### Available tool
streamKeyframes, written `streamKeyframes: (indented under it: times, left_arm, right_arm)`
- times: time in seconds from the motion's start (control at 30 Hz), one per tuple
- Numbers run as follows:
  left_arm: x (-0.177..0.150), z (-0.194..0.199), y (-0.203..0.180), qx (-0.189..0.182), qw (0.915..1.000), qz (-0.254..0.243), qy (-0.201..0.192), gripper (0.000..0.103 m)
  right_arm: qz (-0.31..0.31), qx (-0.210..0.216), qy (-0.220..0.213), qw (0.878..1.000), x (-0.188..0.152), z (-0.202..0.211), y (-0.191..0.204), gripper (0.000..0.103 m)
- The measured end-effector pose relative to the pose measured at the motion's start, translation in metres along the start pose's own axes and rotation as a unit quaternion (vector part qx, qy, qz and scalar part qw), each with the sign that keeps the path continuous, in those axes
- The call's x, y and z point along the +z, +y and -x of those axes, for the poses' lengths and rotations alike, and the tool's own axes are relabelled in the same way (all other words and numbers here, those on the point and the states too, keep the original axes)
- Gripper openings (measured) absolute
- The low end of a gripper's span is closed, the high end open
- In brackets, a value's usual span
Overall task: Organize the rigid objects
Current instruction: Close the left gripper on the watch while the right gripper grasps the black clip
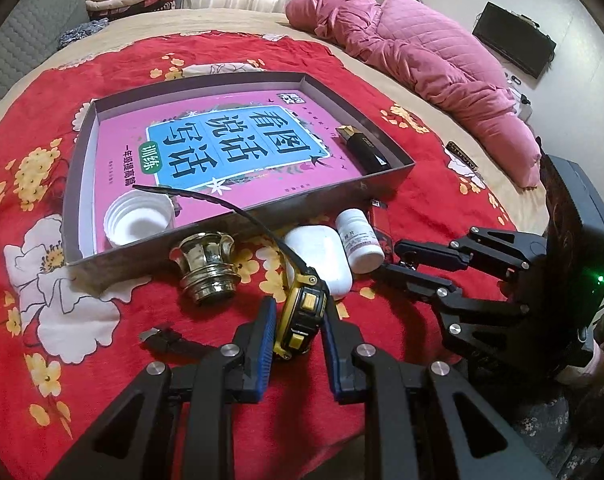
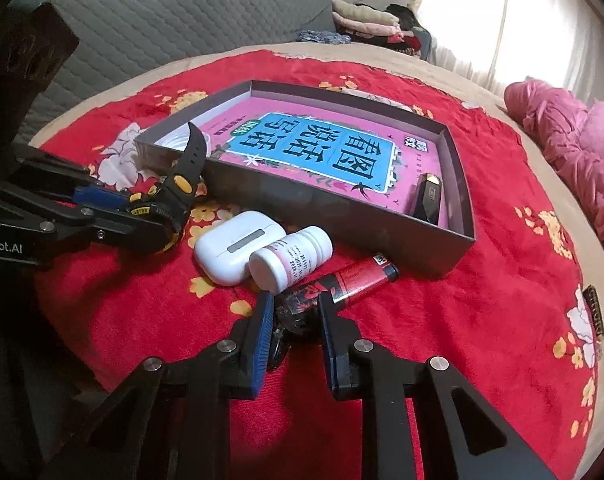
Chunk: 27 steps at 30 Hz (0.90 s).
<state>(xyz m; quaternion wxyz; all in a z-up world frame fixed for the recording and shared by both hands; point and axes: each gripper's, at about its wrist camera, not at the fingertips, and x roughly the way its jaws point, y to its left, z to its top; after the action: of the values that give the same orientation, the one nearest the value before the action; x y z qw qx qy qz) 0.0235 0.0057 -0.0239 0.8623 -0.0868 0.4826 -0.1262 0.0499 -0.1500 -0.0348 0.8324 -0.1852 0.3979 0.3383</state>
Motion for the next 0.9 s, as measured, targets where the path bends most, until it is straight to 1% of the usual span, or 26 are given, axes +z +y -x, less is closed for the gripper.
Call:
streamKeyframes:
  times: [0.37,0.5,0.6,0.73,0.9]
  left_arm:
    - [0.001,0.004,0.006,-0.003,0.9999,0.013,-0.008,0.022]
    - [0.002,0.006,0.009,-0.006,0.9997,0.021,-0.012,0.022]
    - [0.002,0.006,0.010,-0.007,0.9997,0.023,-0.011,0.022]
    - [0.002,0.008,0.010,-0.006,0.9996,0.023,-0.013,0.022]
    - [0.003,0.011,0.012,-0.004,0.9994,0.027,-0.020,0.022]
  right_arm:
    - [-0.045,0.015,-0.005,0.999,-0.002,0.012,-0.015,0.023]
    - [-0.062,0.030,0.010,0.998,-0.006,0.010,-0.021,0.023]
    - [-0.060,0.043,0.016,0.997,-0.008,0.010,-0.019,0.023]
    - [-0.044,0.039,0.031,0.998,-0.009,0.005,-0.011,0.023]
    - [-0.050,0.043,0.041,0.997,-0.012,0.001,-0.013,0.023]
